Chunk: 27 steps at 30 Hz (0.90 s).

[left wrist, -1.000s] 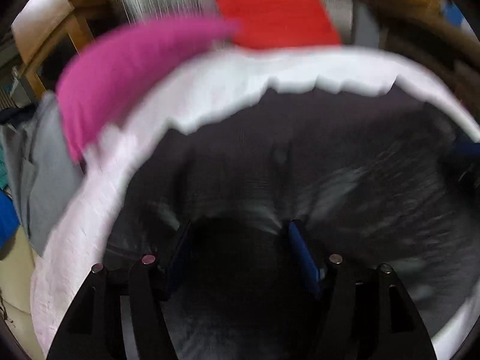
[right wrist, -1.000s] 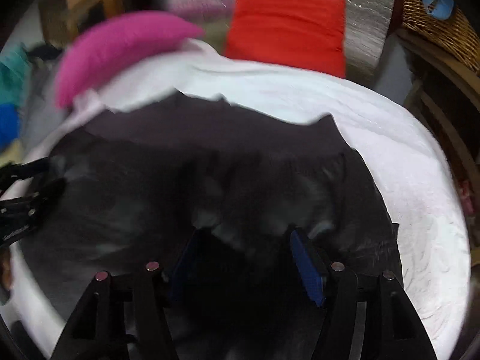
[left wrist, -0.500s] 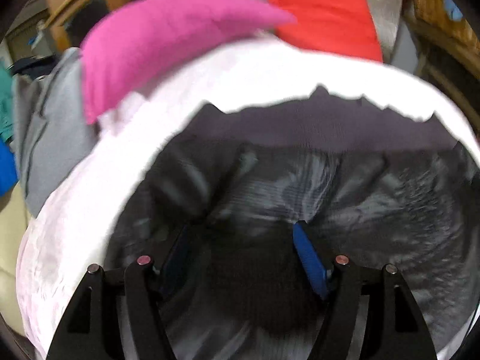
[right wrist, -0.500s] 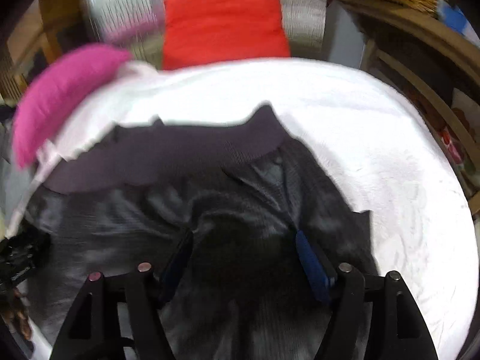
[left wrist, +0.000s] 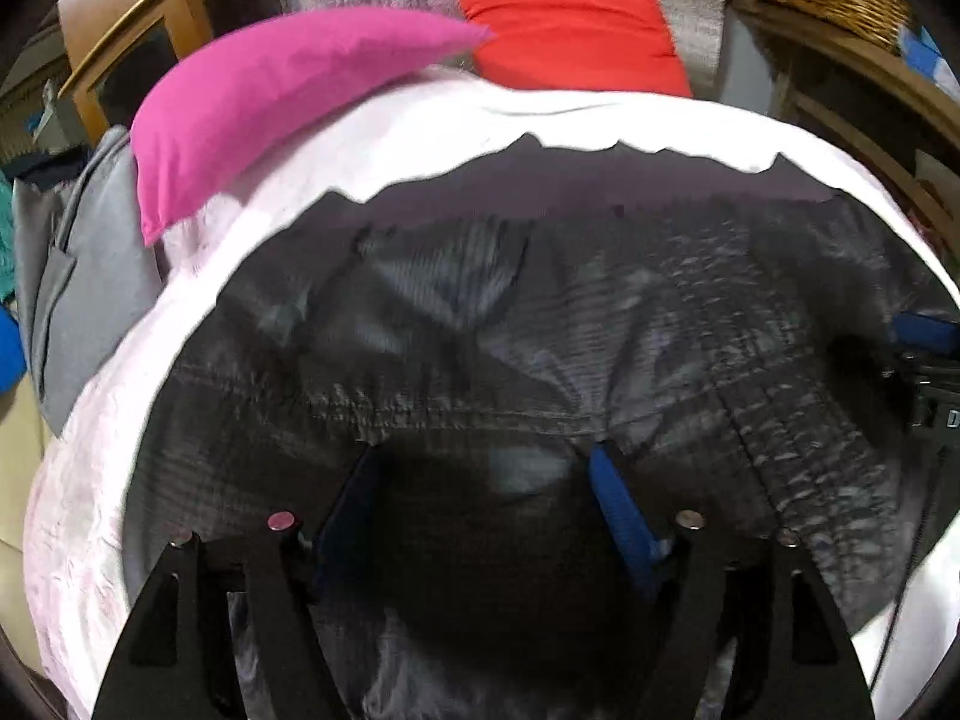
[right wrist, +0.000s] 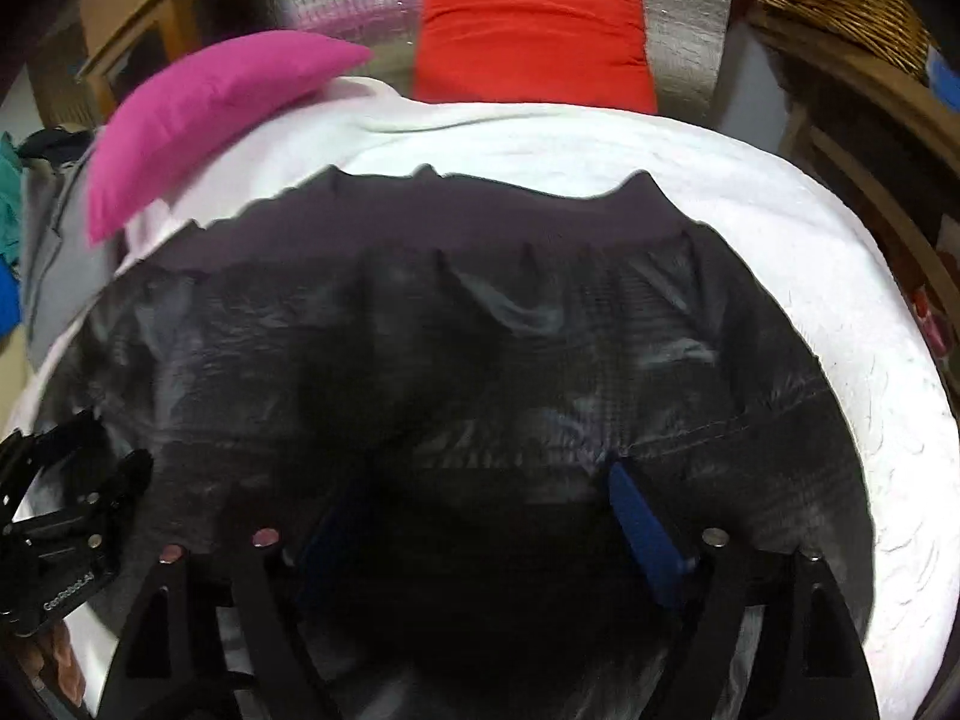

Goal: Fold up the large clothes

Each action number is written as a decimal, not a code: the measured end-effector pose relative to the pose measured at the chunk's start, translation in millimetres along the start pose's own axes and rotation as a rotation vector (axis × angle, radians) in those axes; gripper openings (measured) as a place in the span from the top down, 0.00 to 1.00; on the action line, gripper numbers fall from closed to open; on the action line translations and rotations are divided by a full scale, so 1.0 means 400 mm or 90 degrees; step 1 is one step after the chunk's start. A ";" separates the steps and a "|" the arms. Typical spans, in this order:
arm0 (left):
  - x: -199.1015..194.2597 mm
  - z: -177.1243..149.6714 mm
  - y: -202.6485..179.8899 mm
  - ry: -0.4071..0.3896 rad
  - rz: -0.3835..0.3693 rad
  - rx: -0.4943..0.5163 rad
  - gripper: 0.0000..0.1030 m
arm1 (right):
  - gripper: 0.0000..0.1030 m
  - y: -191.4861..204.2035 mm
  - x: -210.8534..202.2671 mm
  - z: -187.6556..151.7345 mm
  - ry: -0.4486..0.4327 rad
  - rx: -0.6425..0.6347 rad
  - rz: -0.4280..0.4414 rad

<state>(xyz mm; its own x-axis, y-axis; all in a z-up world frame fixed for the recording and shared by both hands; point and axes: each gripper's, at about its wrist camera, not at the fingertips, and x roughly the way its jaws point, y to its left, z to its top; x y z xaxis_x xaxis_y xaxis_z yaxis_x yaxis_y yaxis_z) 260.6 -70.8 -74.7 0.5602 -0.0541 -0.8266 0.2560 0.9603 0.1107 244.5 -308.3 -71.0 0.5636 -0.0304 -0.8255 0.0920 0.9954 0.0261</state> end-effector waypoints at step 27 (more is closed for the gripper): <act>0.037 0.040 0.250 0.025 0.055 -0.056 0.15 | 0.12 -0.041 0.050 0.161 0.018 0.086 0.019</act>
<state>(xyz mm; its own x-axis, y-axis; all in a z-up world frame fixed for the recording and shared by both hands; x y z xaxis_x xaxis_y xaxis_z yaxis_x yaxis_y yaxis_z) 306.9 20.2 -67.1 0.5447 0.0388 -0.8377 0.1367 0.9815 0.1343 306.9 -331.0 -51.5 0.5441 0.0033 -0.8390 0.1862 0.9746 0.1246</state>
